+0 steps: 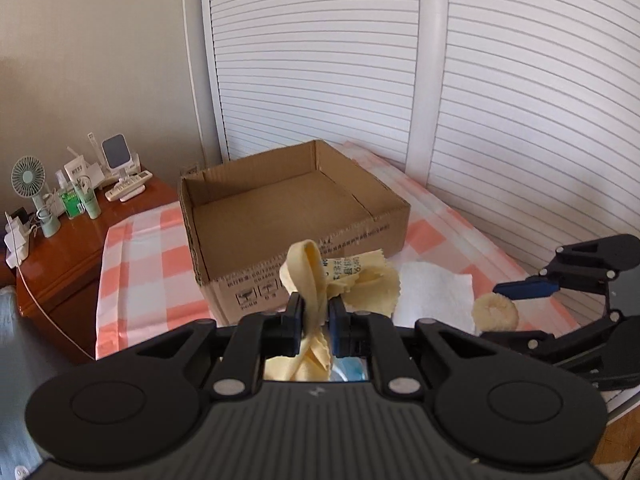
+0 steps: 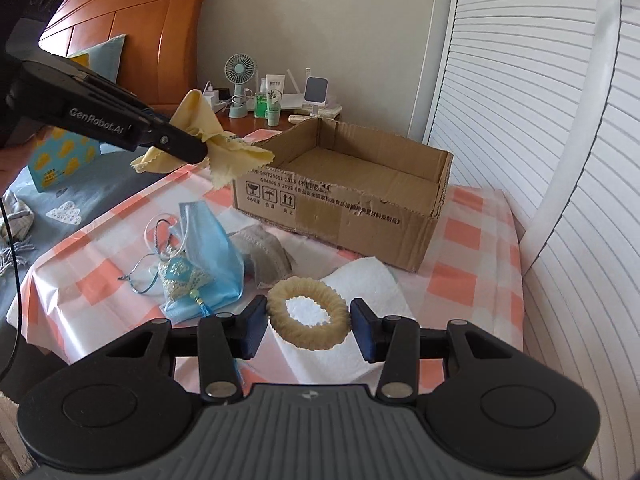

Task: Organize soft objects
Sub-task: 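Carry the yellow cloth into the box and release it with the left gripper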

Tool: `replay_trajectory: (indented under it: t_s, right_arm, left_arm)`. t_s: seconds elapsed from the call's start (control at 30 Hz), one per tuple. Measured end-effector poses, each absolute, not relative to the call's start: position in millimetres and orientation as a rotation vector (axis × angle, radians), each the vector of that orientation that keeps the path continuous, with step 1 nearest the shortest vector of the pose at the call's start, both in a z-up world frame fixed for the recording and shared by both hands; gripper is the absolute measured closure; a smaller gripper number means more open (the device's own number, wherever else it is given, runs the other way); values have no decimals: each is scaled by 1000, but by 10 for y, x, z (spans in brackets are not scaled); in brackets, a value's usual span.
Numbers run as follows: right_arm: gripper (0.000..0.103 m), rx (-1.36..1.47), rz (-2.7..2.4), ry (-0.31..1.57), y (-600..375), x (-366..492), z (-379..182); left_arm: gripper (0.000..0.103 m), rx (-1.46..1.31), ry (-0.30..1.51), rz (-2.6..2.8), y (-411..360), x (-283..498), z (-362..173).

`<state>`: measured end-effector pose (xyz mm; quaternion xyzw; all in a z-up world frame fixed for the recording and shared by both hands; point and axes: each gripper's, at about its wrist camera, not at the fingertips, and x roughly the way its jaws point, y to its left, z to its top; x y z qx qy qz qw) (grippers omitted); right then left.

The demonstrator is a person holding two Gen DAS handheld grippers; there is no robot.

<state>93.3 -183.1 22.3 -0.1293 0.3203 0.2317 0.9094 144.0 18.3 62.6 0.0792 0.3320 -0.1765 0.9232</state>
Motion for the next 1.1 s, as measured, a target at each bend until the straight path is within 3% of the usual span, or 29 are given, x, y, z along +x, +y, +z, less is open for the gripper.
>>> replay_trajectory:
  t_s: [0.43,0.47,0.53,0.6,0.63,1.1]
  right_arm:
    - [53,-246,448,611,-1925,1597,399]
    - [53,-246,447,610,-1927,1634,400]
    - [53,-249,444,608,-1928,1679,398]
    - [53,-247,441,612,-1931,1725,383]
    - [53,-247,439,613,-1934,1735,374]
    - [53,-238,424,607,-1852,1650,462]
  left_arm:
    - [91,189,703,-267,22,3111,531]
    - [86,190,705,-254,11,3203,500]
    - [63,192,708,-226,7,3352,446]
    - [19,189,697,-188,29,3425,407]
    - [15,194,679,-172,41,3424,397]
    - [9,194,680,-168,221,2441,632]
